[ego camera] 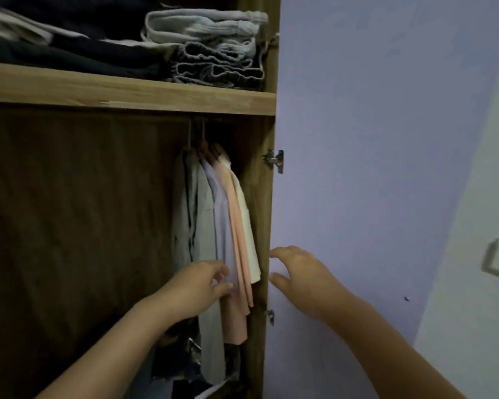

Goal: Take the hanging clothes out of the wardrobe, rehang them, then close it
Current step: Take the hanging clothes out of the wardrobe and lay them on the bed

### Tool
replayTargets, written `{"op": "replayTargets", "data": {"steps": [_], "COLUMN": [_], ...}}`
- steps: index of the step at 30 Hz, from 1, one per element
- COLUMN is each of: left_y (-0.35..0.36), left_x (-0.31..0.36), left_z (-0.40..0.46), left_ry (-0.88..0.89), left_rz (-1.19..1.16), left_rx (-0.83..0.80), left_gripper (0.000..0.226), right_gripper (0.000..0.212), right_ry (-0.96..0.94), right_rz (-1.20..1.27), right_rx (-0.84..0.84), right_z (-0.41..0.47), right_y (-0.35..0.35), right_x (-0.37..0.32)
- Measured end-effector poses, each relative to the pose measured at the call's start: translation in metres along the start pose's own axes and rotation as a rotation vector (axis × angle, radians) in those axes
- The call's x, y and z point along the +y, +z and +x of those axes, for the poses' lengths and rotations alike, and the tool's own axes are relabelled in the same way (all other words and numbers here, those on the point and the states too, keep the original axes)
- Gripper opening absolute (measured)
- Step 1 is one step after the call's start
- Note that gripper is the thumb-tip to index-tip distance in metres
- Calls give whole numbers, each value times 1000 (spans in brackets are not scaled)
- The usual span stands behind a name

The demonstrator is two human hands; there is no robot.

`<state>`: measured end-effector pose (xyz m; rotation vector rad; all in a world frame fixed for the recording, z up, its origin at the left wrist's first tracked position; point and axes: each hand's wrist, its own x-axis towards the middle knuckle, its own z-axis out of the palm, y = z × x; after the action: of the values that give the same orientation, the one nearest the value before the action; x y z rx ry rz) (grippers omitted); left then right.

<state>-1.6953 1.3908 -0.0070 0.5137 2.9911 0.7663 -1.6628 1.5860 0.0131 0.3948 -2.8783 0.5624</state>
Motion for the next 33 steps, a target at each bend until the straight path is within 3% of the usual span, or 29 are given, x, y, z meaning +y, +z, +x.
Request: {"op": "replayTargets", "data": {"steps": [13, 26, 28, 31, 33], "left_y": [-75, -145, -150, -157, -159], "left_x": [-100, -203, -216, -232, -242], "left_z": [101, 209, 214, 219, 221], "left_ry": [-77, 5, 6, -9, -24], "left_rz": [53, -47, -72, -86, -96], "left_rx": [170, 238, 236, 244, 257], "left_gripper": [34, 35, 34, 33, 31], "right_gripper": [52, 67, 59, 29, 30], "right_ry": [-172, 30, 59, 104, 122], "right_rz": [92, 101, 217, 654, 929], "right_rx": [111, 257, 302, 207, 162], "right_z": [177, 340, 353, 366, 374], "right_y": [36, 78, 81, 83, 86], "right_x": [-54, -86, -91, -102, -107]}}
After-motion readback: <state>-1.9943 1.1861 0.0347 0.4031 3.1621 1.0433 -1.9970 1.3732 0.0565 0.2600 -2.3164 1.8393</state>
